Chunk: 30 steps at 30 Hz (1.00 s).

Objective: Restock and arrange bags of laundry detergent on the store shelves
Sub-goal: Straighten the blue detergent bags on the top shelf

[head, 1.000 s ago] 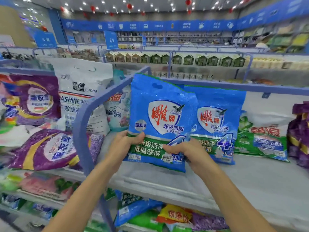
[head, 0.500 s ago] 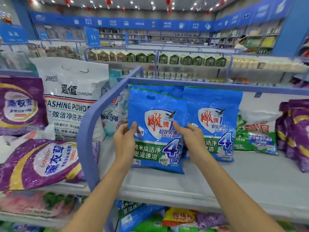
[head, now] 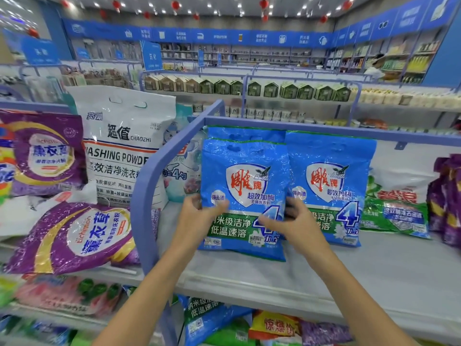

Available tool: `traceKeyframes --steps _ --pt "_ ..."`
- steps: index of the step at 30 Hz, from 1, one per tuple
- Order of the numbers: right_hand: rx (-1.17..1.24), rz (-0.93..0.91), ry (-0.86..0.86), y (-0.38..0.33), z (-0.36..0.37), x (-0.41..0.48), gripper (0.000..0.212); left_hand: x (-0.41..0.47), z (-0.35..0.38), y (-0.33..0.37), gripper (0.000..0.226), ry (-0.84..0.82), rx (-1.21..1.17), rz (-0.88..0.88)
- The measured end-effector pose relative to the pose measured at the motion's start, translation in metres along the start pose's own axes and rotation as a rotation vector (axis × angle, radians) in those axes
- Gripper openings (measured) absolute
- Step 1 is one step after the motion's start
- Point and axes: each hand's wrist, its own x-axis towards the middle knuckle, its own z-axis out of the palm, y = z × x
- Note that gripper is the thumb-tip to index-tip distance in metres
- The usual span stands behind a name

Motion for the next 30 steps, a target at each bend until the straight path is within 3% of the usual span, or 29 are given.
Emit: traceKeyframes --steps 3,5,8,13,18,24,30 --pt "-0.391 -0.008 -0.122 0.009 0.009 -0.019 0.093 -0.011 -0.007 -0.013 0.091 -0.179 0.463 0.096" --pt "-0.473 -0.073 -0.051 0.012 0.019 -0.021 0.09 -0.01 -0.006 -0.018 0.094 -0.084 0.632 0.178" --pt "-0.486 -0.158 0.071 0.017 0.027 -0.014 0.083 -0.009 -0.004 -0.018 0.096 0.018 0.624 0.286" --pt "-0.42 -0.181 0.083 0.017 0.03 0.001 0.085 0.0 0.001 -0.018 0.103 0.065 0.584 0.338" --pt "-0.409 -0.153 0.08 0.022 0.027 0.004 0.086 0.001 -0.001 -0.026 0.083 0.042 0.584 0.28" --pt "-0.537 -0.152 0.186 0.022 0.03 -0.013 0.054 -0.014 -0.001 -0.032 0.063 0.037 0.602 0.272" --pt "-0.54 -0.242 0.299 0.03 0.037 -0.016 0.056 -0.012 0.002 -0.039 0.055 0.04 0.762 0.182"
